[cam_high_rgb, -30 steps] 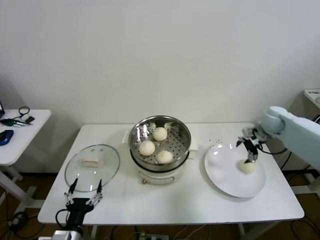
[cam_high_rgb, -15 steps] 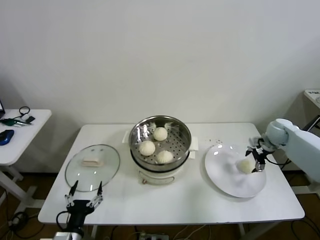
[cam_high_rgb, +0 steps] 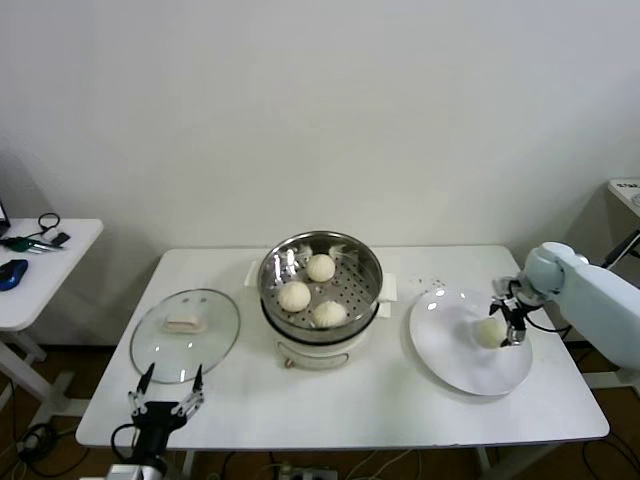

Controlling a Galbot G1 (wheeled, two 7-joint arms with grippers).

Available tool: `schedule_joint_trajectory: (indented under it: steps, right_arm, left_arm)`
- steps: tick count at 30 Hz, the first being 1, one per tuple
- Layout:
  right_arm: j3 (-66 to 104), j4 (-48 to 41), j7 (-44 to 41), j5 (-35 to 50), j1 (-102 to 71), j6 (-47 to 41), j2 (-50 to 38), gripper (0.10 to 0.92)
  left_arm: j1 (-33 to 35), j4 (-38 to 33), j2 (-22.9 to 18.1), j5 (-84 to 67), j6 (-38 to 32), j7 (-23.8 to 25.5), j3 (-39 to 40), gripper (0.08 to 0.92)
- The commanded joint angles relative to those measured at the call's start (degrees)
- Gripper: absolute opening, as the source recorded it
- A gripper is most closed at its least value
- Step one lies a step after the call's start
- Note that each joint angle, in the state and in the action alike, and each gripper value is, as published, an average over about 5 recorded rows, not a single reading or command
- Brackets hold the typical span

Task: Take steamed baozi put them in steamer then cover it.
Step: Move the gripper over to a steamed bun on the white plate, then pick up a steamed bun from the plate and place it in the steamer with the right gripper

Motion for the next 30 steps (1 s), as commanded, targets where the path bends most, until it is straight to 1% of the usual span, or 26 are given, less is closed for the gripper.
schedule_joint_trajectory:
  steps: [1,4,8,11,14,18,22,30]
  right_arm:
    - [0.9,-3.3,-0.2,-1.1,-0.8,0.9,1.9,0.821]
    - [0.8,-3.3,-0.3,-0.9,-0.7,0.9,2.0,0.804]
    - [0.6,-3.1,-0.4,0.1,-0.5,0.8,1.7,0.744]
    - [-0.7,-2.3,-0.4,1.7,0.5,0.6,1.0,0.710]
    - [-3.1,-1.2,-0.4,4.7,3.1,0.1,0.4,0.699]
    - [-10.1,1.5,-0.3,13.0,10.9,-2.2,-0.6,0.696]
    - [-20.8,4.7,-0.1,22.7,23.5,-4.8,0.1,0.696]
    - [-40.4,10.2,1.6,42.6,46.1,-9.9,7.6,0.696]
  left_arm:
    - [-0.2,0.1,0.0,0.1,0.1,0.0,0.0,0.823]
    - [-0.3,0.2,0.0,0.1,0.1,0.0,0.0,0.823]
    - [-0.3,0.1,0.0,0.1,0.2,0.0,0.0,0.823]
    - [-0.4,-0.1,0.0,0.2,0.3,0.0,0.1,0.823]
    - [-0.6,-0.2,0.0,0.2,0.4,0.0,0.2,0.823]
    - [-0.6,-0.5,0.0,0.2,0.5,0.0,0.4,0.823]
    - [-0.5,-0.7,0.0,0.3,0.3,0.0,0.7,0.823]
    - [-0.8,-1.5,0.2,0.5,0.3,0.1,2.4,0.823]
